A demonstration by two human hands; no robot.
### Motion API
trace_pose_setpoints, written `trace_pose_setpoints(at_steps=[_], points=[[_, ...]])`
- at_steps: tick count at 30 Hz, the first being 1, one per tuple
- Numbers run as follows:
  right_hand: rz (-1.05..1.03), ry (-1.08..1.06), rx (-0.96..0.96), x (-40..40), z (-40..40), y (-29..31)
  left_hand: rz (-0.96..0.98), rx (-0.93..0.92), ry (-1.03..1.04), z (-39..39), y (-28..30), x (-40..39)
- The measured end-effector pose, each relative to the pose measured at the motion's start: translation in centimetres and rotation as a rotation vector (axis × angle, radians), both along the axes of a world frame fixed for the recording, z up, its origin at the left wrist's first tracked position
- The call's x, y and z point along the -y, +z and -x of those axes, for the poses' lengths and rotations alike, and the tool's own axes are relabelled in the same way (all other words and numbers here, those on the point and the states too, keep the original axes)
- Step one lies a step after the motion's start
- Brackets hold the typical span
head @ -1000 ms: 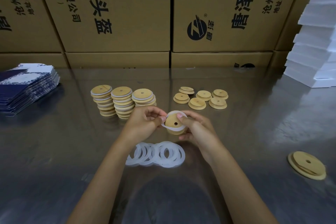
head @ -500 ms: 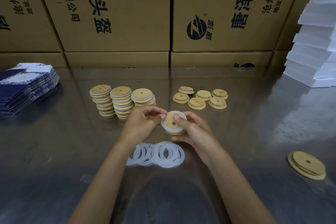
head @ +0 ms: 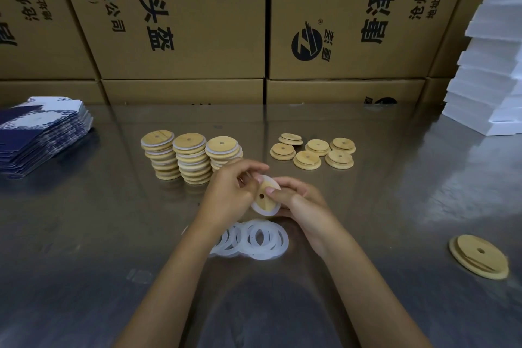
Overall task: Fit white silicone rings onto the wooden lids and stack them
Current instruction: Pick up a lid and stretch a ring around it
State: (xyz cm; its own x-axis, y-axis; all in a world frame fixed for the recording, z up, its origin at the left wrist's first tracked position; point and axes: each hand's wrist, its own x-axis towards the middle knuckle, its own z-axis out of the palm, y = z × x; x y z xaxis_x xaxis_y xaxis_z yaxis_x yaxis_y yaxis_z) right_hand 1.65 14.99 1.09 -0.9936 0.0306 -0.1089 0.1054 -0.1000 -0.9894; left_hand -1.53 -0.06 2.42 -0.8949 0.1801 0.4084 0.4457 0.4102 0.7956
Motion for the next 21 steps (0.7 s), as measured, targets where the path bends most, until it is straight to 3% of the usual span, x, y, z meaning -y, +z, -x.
trace_pose_setpoints(at_steps=[5,21], points=[[0.004,-0.049,-0.026,-0.3,0.2,0.0,-0.023,0.104,0.116,0.5,-0.2,0.1],[0.178,-0.095,-0.002,-1.2,0.7,0.0,-0.145,0.271,0.055,0.8,0.2,0.4]])
